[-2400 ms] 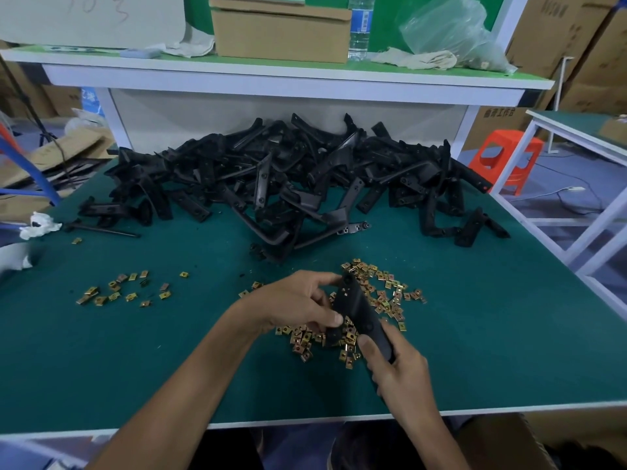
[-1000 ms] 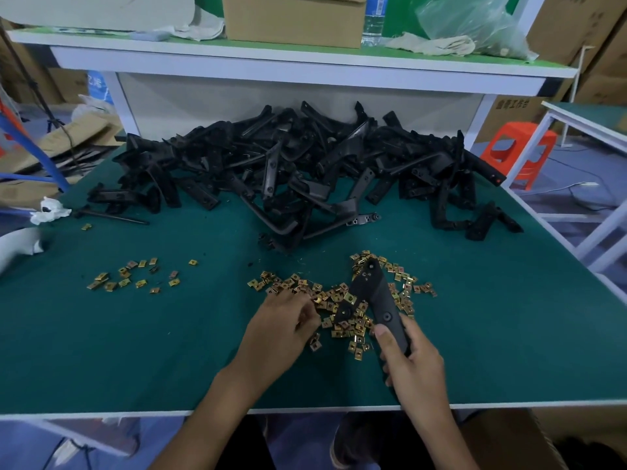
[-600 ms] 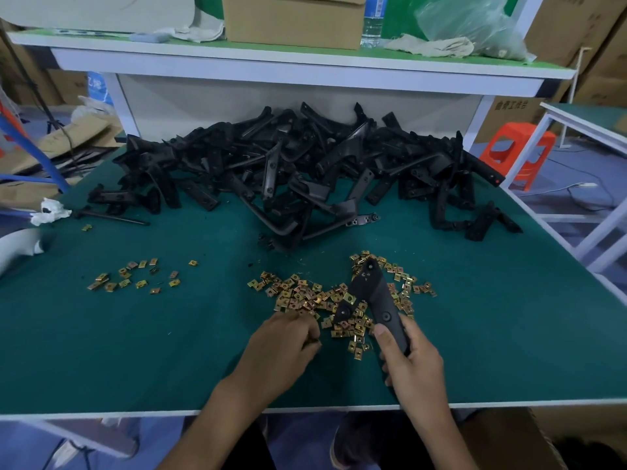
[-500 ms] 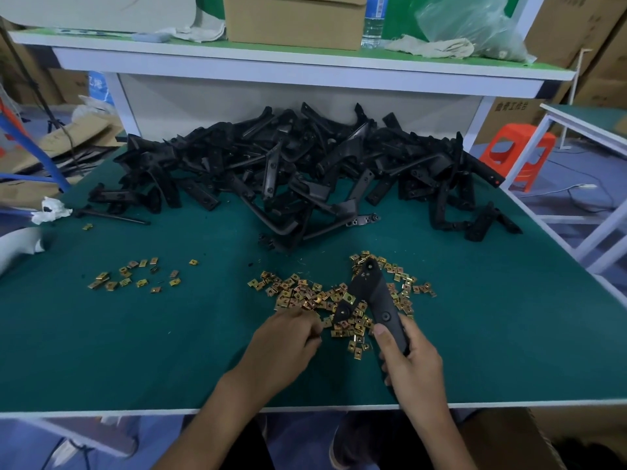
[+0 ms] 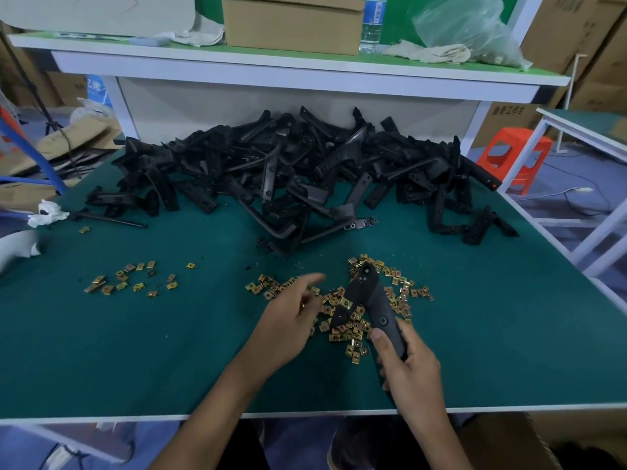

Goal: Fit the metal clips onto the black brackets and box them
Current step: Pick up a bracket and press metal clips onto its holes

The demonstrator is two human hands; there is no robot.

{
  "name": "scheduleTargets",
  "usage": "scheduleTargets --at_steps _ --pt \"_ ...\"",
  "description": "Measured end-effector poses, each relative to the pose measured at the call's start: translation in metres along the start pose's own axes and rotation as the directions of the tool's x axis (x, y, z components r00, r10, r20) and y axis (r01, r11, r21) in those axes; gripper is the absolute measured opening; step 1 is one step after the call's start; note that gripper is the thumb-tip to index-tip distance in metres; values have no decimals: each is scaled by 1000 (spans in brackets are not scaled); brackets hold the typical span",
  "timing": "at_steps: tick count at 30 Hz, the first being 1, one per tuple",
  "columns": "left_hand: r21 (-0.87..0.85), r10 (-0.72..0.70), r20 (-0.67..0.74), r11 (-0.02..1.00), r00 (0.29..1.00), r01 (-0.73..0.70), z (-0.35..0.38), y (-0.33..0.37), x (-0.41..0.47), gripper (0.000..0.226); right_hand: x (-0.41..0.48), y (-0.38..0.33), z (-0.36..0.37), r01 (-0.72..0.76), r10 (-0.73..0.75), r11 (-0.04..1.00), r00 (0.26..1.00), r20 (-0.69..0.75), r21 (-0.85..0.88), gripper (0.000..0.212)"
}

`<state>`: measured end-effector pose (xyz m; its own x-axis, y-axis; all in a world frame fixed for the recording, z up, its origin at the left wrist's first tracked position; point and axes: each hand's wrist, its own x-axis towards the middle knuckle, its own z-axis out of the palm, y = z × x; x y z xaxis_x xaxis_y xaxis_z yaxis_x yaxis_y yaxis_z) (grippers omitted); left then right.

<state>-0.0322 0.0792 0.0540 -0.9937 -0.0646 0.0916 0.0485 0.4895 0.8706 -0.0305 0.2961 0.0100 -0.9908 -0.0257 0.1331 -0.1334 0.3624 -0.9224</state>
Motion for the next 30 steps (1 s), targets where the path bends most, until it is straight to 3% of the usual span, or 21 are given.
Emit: scheduleTargets --at_steps 4,10,15,18,23,30 --pt "-309 -80 -43 949 996 63 0 14 10 14 0 -2 0 3 -3 1000 1000 11 0 26" --pt "-584 -178 -13 800 984 137 3 24 21 11 -2 -5 -1 17 -17 1000 1000 18 3 27" --pt "-639 -185 19 753 982 154 8 28 23 11 -2 -7 -3 2 -4 999 1000 27 38 47" --pt "-680 -199 54 710 978 182 10 29 25 6 -2 -9 -3 0 -1 999 999 43 38 49" --pt "-660 -198 69 726 978 194 9 27 26 10 -1 -10 -3 -6 5 1000 998 55 17 32" --pt "-574 -204 -62 808 977 132 5 23 27 11 -2 -11 -3 -19 17 999 999 52 39 51"
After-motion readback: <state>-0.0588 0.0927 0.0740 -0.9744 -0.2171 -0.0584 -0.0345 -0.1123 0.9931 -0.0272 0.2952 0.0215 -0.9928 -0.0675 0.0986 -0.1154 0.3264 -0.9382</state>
